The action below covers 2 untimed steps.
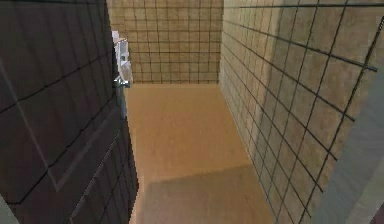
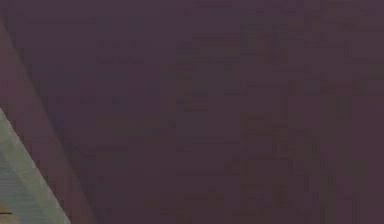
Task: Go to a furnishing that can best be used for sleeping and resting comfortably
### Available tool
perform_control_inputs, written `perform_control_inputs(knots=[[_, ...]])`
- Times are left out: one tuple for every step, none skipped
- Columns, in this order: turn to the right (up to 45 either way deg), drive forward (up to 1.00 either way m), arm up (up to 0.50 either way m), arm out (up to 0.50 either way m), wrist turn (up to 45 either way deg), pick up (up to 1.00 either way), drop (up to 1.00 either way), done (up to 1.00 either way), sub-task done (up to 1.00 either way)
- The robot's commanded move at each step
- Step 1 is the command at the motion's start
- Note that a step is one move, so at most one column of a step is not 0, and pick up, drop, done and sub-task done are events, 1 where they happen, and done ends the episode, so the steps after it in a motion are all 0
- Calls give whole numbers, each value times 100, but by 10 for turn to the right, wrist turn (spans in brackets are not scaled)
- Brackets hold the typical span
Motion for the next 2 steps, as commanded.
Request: perform_control_inputs(knots=[[0, 100, 0, 0, 0, 0, 0, 0, 0], [0, 50, 0, 0, 0, 0, 0, 0, 0]])
